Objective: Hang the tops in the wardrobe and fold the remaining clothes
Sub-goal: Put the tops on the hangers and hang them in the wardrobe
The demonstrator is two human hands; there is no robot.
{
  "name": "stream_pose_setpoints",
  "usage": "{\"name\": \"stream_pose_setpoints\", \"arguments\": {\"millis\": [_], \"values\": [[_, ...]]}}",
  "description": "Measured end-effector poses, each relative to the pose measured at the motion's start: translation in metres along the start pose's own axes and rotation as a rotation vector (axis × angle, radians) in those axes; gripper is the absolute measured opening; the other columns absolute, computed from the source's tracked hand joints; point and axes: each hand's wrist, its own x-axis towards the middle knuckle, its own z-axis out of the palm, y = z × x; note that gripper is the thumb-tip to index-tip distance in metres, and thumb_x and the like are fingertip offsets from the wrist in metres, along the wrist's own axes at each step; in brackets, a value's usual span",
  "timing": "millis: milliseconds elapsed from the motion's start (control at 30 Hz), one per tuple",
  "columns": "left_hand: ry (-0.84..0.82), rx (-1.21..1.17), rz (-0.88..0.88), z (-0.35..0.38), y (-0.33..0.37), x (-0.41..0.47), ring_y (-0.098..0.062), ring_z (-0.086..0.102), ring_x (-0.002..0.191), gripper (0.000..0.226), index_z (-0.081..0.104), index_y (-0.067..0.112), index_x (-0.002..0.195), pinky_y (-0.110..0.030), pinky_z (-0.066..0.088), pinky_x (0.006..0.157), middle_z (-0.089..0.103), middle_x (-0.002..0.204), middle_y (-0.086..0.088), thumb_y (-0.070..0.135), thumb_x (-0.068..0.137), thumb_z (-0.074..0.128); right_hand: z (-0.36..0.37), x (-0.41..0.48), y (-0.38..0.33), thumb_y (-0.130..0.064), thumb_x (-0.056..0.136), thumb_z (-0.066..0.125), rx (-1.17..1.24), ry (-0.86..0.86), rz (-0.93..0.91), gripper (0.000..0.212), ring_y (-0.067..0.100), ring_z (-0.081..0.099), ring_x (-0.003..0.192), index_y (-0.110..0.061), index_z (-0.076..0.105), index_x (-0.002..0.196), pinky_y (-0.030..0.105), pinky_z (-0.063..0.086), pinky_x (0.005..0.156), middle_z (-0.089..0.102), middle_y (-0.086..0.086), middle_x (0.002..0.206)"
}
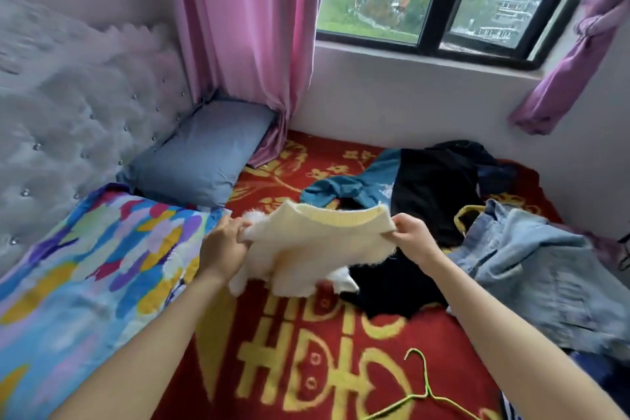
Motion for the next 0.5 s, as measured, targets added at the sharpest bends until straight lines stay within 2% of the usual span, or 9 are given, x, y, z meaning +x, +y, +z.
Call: {"name": "stream_pose_setpoints", "arguments": {"millis": [67,167,300,367,433,500], "values": [[-0.096,-0.005,-0.099,0.022,-0.02,-0.031,-0.038,0.059,0.091,0.026,0.069,0.006,0.102,-0.038,0.045,0.074,0.06,0.098,-0.019,0.001,0.076,0.067,0.019,-0.025,0.036,0.001,0.078,0.067,-0.006,-0.05,0.097,0.024,0.012,0.043,0.063,-0.014,0.053,0.067,0.019,0.033,0.053,0.049,-0.003,0.064],[-0.262,0.054,-0.253,0.048,-0.038,-0.075,-0.033,0.057,0.096,0.026,0.067,0.01,0.105,-0.029,0.038,0.069,0.059,0.106,-0.012,0.007,0.08,0.065,0.041,-0.056,0.077,-0.001,0.077,0.067,-0.019,-0.134,0.239,0.021,0.012,0.04,0.062,-0.011,0.051,0.068,0.025,0.031,0.052,0.046,-0.002,0.064],[-0.415,0.147,-0.423,0.067,-0.056,-0.126,-0.033,0.056,0.097,0.014,0.064,0.012,0.094,-0.03,0.038,0.071,0.054,0.112,-0.013,0.007,0.08,0.063,0.058,-0.088,0.108,-0.005,0.077,0.069,-0.056,-0.255,0.324,0.024,0.008,0.041,0.058,-0.017,0.05,0.066,0.023,0.03,0.051,0.046,-0.004,0.06],[-0.437,0.145,-0.478,0.069,-0.063,-0.142,-0.035,0.055,0.096,0.018,0.062,0.008,0.096,-0.032,0.041,0.076,0.052,0.113,-0.016,0.002,0.079,0.059,0.063,-0.098,0.112,-0.008,0.078,0.068,-0.066,-0.307,0.333,0.022,0.006,0.041,0.056,-0.017,0.051,0.068,0.018,0.03,0.048,0.047,-0.005,0.061],[-0.421,0.126,-0.511,0.069,-0.066,-0.153,-0.035,0.054,0.089,0.015,0.054,0.013,0.08,-0.035,0.041,0.073,0.051,0.104,-0.015,-0.002,0.076,0.055,0.064,-0.104,0.112,-0.01,0.081,0.067,-0.08,-0.326,0.309,0.021,0.005,0.042,0.057,-0.018,0.051,0.071,0.014,0.031,0.047,0.048,-0.006,0.063],[-0.377,0.125,-0.5,0.065,-0.067,-0.158,-0.033,0.05,0.084,0.025,0.042,0.017,0.067,-0.037,0.038,0.068,0.049,0.09,-0.01,-0.003,0.074,0.054,0.062,-0.107,0.107,-0.012,0.082,0.066,-0.05,-0.32,0.265,0.019,0.005,0.041,0.057,-0.019,0.051,0.075,0.016,0.029,0.049,0.047,-0.007,0.063]]}}
